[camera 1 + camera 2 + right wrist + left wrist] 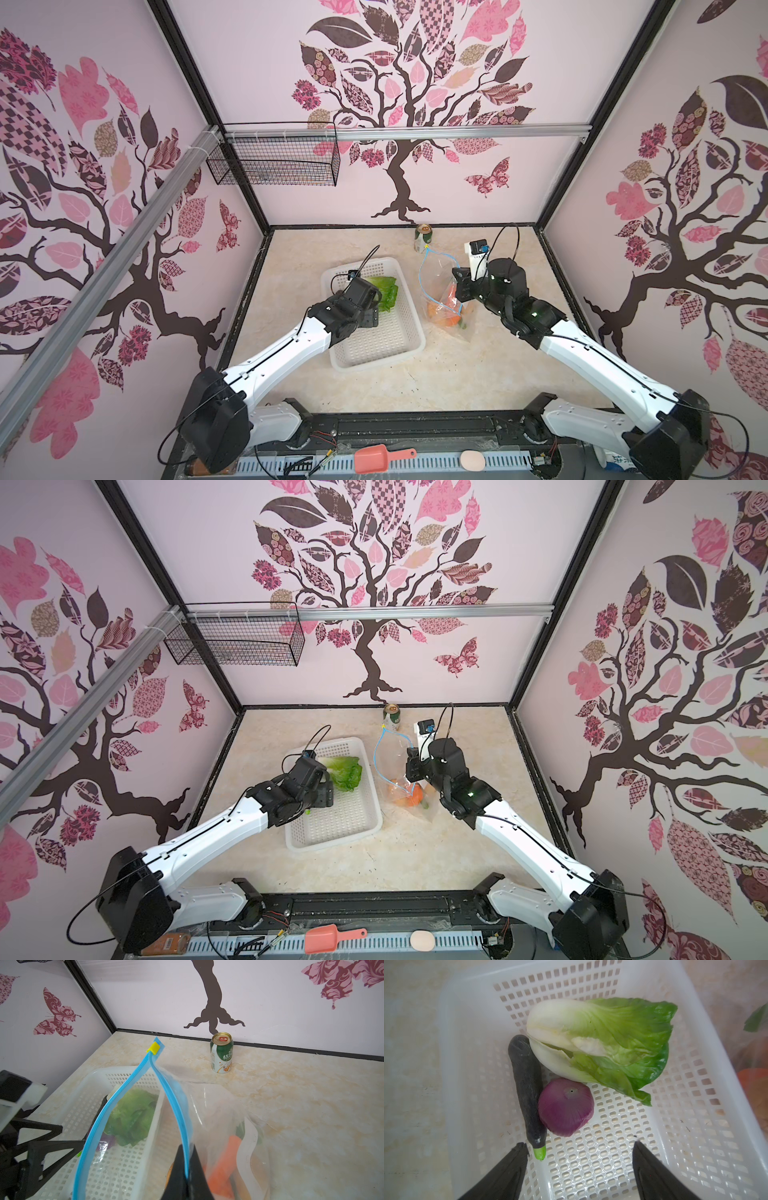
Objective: Place the food in the zip-top bag and seal the zipper
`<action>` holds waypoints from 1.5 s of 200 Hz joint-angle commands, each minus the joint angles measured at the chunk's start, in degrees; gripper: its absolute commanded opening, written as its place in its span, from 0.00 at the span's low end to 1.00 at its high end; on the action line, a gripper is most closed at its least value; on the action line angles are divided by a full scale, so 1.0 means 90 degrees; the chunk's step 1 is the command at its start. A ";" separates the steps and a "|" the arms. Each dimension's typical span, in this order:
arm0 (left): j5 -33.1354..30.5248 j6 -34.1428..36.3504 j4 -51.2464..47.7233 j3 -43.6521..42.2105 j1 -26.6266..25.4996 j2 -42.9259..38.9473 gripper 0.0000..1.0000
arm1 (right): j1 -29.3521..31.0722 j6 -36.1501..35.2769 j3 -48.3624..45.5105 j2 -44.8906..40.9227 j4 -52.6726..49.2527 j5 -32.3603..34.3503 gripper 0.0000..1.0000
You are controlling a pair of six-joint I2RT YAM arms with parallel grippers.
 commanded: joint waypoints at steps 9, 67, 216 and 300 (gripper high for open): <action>0.0666 0.0537 0.0130 0.0065 0.0381 0.0450 0.85 | 0.0013 -0.0049 -0.0034 -0.0033 0.0032 0.0114 0.00; 0.0906 0.1383 -0.0679 0.1087 0.0417 0.1526 0.92 | 0.0012 -0.0057 -0.0069 -0.0169 0.0075 0.0137 0.00; 0.0803 0.1847 -0.0281 0.1133 0.0475 0.2588 0.91 | 0.0019 -0.0100 -0.0080 -0.0028 0.0119 0.0182 0.00; 0.0951 0.1930 -0.0223 0.1239 0.0501 0.2825 0.77 | 0.0014 -0.0128 -0.0085 -0.0086 0.0087 0.0216 0.00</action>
